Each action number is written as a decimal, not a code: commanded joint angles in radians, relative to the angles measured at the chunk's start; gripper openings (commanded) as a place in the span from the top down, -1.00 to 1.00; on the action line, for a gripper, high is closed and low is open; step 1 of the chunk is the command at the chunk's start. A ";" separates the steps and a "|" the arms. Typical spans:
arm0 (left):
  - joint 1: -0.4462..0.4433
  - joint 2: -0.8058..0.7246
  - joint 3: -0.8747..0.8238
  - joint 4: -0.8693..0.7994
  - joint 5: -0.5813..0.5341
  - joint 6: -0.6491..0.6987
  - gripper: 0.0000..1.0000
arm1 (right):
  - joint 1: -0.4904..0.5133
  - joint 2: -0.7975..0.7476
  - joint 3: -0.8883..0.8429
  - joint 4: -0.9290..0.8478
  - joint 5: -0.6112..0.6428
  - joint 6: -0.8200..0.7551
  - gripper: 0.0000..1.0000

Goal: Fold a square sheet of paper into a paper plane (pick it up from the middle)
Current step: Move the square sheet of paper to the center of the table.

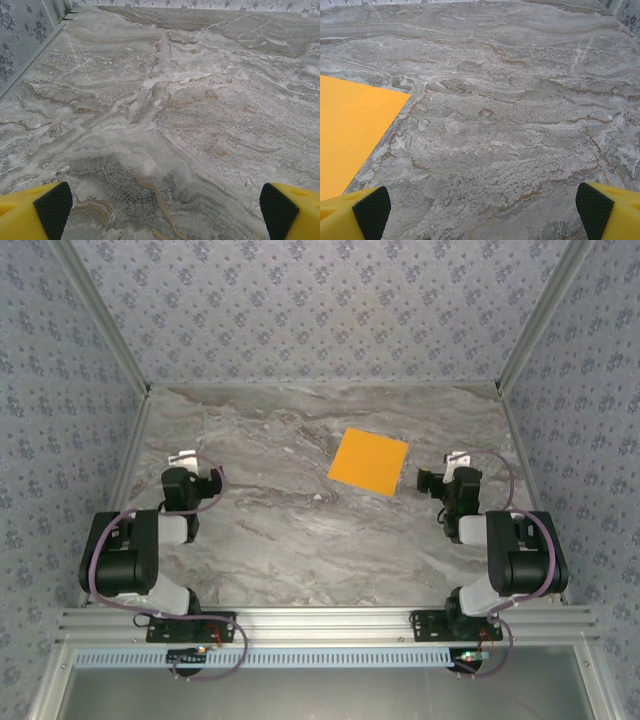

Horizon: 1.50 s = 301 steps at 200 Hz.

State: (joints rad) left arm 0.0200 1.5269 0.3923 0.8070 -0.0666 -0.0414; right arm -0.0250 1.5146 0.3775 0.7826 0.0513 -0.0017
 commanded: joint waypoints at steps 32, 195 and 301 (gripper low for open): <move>0.008 -0.082 0.027 -0.080 0.007 -0.008 -0.98 | 0.022 -0.228 0.050 -0.231 0.044 -0.033 -1.00; -0.002 -0.364 0.490 -1.099 0.292 -0.538 -0.98 | 0.421 0.214 0.751 -1.044 -0.001 0.843 -0.92; -0.026 -0.318 0.465 -1.066 0.347 -0.545 -0.98 | 0.438 0.670 1.225 -1.279 -0.088 0.809 -0.80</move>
State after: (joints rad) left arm -0.0013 1.2034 0.8368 -0.2623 0.2558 -0.5781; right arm 0.4019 2.1506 1.5951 -0.3885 -0.0231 0.8219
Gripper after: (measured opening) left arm 0.993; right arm 0.904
